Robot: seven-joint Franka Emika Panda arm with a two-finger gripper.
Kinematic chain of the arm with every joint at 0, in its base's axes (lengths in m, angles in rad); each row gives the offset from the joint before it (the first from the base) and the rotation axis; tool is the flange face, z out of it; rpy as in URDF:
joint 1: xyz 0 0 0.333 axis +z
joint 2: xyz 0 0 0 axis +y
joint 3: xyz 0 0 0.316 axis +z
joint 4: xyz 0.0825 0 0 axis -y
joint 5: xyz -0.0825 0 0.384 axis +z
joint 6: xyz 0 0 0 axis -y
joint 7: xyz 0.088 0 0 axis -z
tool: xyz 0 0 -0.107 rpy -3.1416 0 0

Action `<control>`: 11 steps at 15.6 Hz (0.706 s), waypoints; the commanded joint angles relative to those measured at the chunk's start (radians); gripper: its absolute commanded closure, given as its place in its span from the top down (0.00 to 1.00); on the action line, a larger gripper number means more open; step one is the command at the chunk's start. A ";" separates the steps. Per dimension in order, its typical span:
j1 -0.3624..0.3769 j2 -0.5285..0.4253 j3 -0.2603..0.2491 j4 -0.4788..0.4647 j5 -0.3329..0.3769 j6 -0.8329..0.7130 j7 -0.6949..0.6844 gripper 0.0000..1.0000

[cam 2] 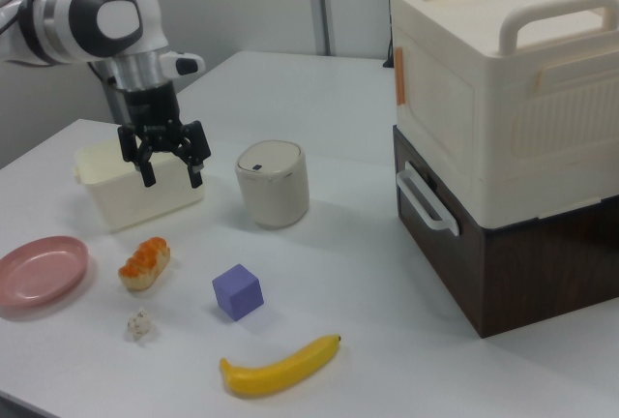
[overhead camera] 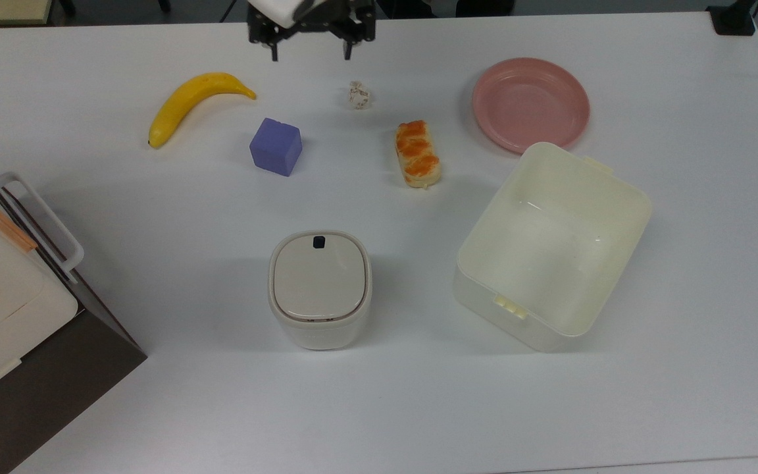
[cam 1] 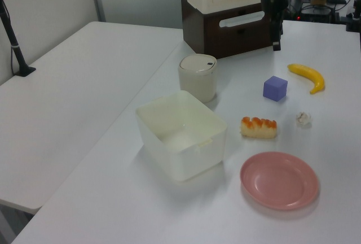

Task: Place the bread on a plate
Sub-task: 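Move the open gripper over the orange-topped bread roll and lower it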

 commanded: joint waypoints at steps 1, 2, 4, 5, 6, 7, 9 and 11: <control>0.075 -0.002 -0.012 -0.061 -0.022 0.064 -0.009 1.00; 0.101 0.014 -0.012 -0.061 -0.022 0.065 -0.007 1.00; 0.140 0.047 -0.012 -0.059 -0.022 0.067 0.008 1.00; 0.169 0.070 -0.012 -0.059 -0.022 0.068 0.023 1.00; 0.183 0.086 -0.012 -0.059 -0.022 0.072 0.034 1.00; 0.206 0.103 -0.012 -0.058 -0.022 0.078 0.051 1.00; 0.224 0.133 -0.012 -0.059 -0.022 0.099 0.071 1.00; 0.234 0.156 -0.012 -0.059 -0.022 0.105 0.069 1.00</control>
